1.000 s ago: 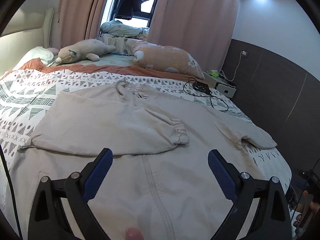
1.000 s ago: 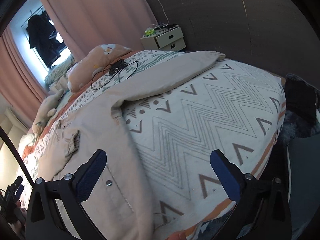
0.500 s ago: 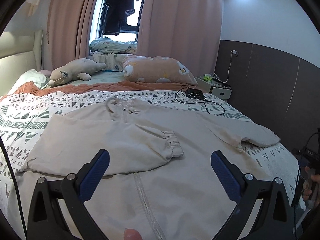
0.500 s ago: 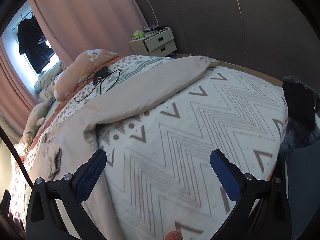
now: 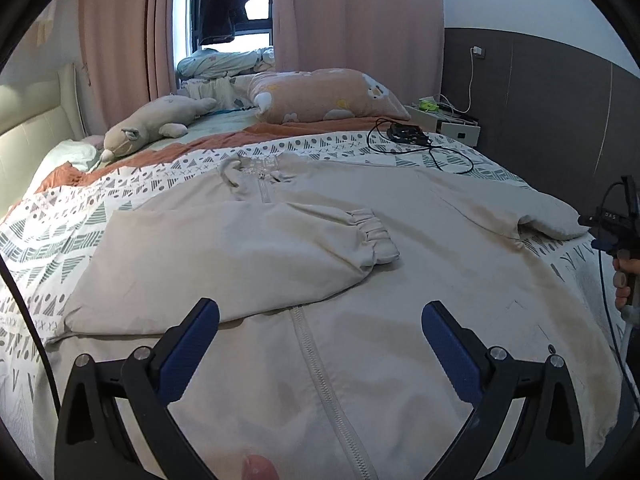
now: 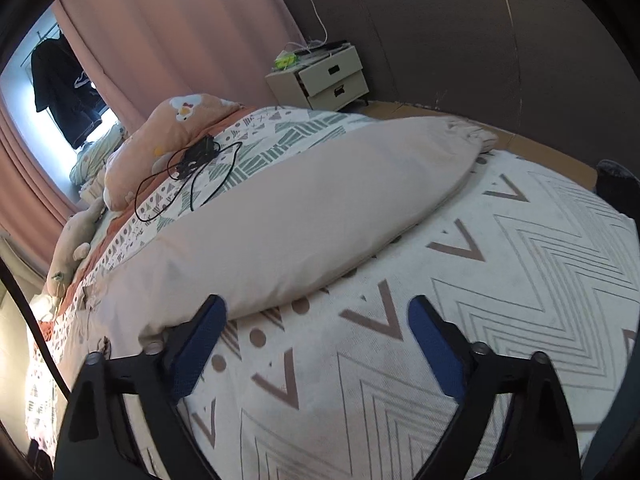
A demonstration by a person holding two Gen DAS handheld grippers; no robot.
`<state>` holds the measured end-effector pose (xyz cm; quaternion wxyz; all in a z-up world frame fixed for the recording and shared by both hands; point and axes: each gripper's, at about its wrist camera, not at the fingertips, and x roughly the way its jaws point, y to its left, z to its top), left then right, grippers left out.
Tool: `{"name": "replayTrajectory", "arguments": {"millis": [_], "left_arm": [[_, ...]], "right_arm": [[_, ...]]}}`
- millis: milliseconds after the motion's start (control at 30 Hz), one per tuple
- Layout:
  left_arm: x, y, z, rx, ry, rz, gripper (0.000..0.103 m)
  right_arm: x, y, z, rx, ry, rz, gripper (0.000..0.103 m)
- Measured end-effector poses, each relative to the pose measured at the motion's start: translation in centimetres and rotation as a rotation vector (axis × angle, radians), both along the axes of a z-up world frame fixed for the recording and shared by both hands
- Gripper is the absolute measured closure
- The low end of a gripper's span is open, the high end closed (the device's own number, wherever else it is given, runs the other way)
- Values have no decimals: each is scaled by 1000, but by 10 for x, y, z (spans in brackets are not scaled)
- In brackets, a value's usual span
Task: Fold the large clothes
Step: 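Grasp the jacket's other side edge with the right tool and lift it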
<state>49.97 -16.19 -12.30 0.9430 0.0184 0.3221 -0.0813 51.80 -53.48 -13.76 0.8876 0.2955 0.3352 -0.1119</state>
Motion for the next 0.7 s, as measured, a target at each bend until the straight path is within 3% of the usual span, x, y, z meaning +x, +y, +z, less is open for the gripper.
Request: {"name": "replayTrajectory", "arguments": {"millis": [233,333,600,667,700], "left_arm": [[12,32,-13,-142,92,54,0],[16,43,-15,-181,105,91,0],[20,61,-15,-245,99,142,0],[19,63,-14,-252,89,152,0],[19,64,-13,-255,83,156,0]], "right_arm": [[33,-21,-21,53,29,2,60],[36,-30,-30,86,37,-13,66],[45,-37,-37,68,33,-43,69],[48,-35,-36,33,39,-42,73],[50,-34,-35,12,45,-37,80]]}}
